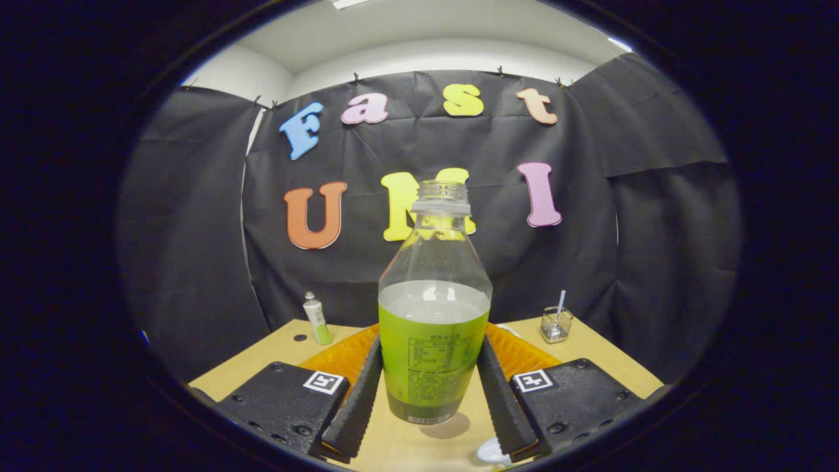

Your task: Take the bottle from table, then pour the juice into the cup, finally place the bottle on the coaster

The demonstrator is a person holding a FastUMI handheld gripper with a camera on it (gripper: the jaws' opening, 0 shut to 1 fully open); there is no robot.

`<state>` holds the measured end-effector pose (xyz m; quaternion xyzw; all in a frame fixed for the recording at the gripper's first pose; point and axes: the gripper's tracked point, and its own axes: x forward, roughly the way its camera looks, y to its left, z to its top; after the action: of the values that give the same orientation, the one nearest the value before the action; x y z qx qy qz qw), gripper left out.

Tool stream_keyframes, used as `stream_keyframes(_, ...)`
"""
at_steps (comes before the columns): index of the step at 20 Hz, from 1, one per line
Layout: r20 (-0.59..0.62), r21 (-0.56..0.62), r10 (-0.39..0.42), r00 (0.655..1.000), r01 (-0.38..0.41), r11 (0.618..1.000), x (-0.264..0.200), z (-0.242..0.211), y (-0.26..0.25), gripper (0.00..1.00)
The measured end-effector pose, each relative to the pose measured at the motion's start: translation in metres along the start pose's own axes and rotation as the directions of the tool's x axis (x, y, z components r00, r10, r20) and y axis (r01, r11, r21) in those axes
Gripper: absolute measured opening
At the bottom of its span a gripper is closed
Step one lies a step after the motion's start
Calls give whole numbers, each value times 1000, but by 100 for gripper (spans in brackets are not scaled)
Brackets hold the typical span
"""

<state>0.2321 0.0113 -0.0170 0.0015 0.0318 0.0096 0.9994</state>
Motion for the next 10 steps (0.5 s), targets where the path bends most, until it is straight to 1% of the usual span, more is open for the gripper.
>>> stream_keyframes(3,16,-24,-8,1000,8,1000,19,-23,7,80)
stream_keyframes(4,10,-38,-12,1000,13,999,28,-35,6,80)
stream_keyframes(7,-8,-13,-16,1000,16,1000,54,-69,9,80)
stream_keyframes(10,-20,-50,-38,999,37,998,66,-99,8,80)
